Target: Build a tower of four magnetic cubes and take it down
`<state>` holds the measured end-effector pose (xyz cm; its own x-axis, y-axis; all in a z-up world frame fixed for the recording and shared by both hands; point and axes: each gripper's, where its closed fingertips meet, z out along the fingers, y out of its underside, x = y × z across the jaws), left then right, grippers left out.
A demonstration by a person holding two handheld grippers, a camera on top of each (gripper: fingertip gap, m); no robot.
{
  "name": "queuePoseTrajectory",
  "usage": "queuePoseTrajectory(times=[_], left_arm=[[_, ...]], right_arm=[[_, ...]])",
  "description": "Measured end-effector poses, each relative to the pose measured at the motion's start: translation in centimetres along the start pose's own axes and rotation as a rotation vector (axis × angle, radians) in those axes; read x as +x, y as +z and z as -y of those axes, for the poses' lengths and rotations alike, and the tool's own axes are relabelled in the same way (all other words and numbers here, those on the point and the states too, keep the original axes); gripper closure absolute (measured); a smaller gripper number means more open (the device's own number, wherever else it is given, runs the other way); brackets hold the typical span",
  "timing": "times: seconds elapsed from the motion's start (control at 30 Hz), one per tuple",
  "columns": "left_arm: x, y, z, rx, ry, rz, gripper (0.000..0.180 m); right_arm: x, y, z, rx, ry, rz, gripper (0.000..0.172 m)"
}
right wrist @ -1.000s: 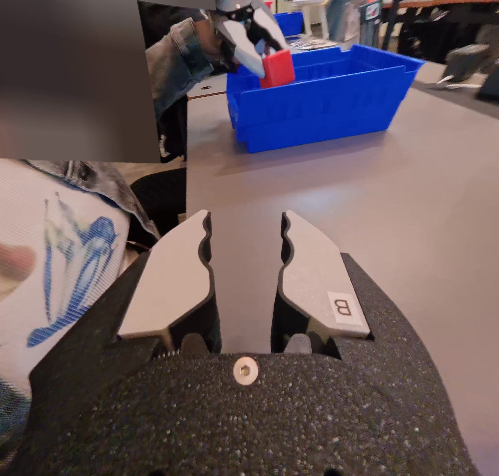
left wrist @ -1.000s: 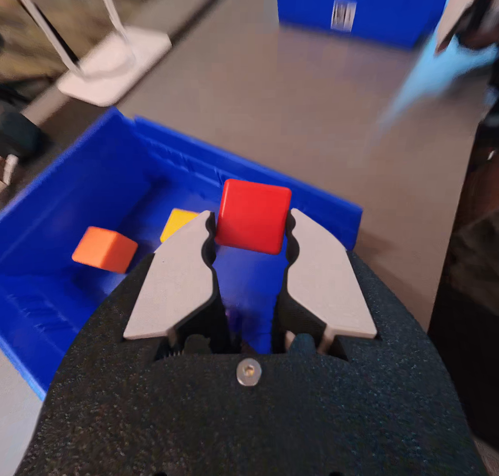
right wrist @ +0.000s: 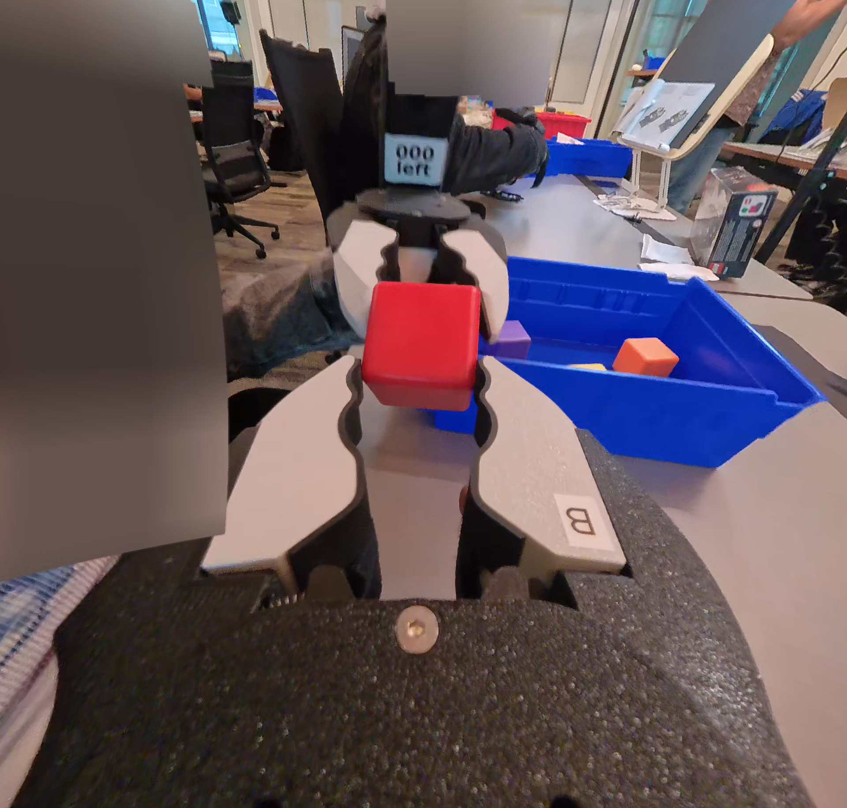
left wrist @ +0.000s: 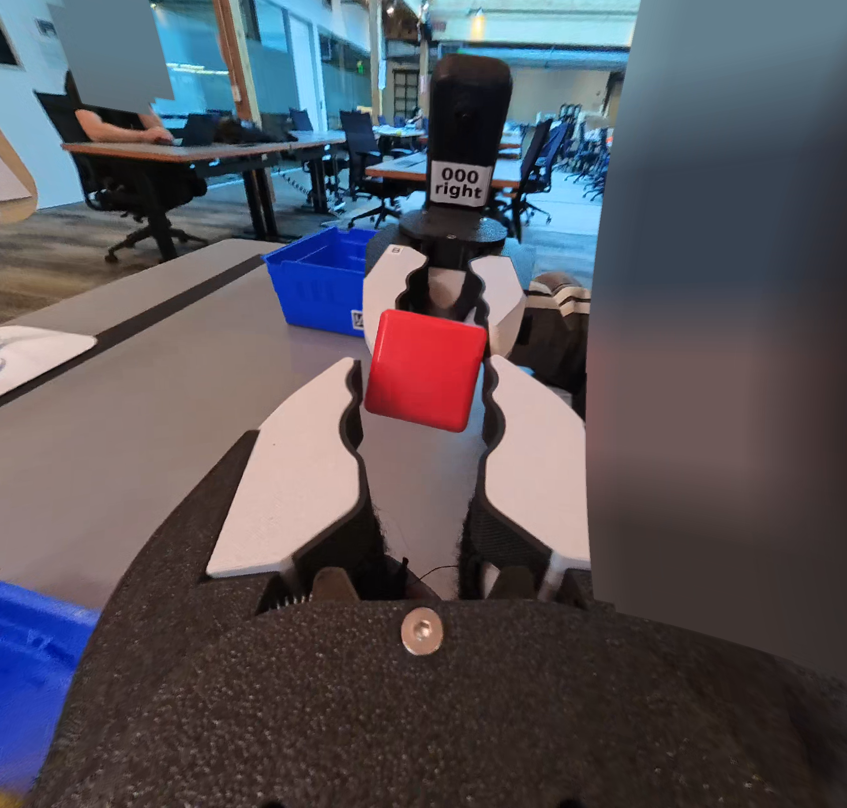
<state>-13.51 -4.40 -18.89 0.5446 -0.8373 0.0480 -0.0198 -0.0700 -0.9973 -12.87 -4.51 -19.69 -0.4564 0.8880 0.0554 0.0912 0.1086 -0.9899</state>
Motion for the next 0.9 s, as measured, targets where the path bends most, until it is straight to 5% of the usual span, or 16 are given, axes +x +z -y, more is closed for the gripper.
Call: queuePoseTrajectory(times=[0.03,0.13,0.3,0.37,0.6,0.9], left_arm=[[-0.3,-0.5,0.1,-0.014,0.007,0.028,0.124],[-2.9,-3.8,-0.1,-0.126,0.035,0.229,0.12],[-10.4,-16.6,-4.9,-0.64,0.01,0.909,0.12],[-11.2,-19.7,-7.1,-0.782,-0.065,1.022,0.11],[-11.6,-19.6,-13.6,-0.995,-0.153,0.867,0.101],[-11.9,-21.4,-15.0,-1.386,0.085,0.419,0.109]], right_arm=[[0.4,-0.3,-0.7,-0.023,-0.006,-0.011,0.125],[1.5,-1.7,-3.8,-0.121,0.002,-0.032,0.125],[2.3,-3.8,-9.6,-0.279,0.071,-0.03,0.125],[2.5,-4.3,-11.0,-0.312,0.089,-0.041,0.125],[2.6,-5.6,-12.7,-0.369,0.141,-0.036,0.125],[2.7,-6.9,-13.9,-0.415,0.158,-0.019,0.125]])
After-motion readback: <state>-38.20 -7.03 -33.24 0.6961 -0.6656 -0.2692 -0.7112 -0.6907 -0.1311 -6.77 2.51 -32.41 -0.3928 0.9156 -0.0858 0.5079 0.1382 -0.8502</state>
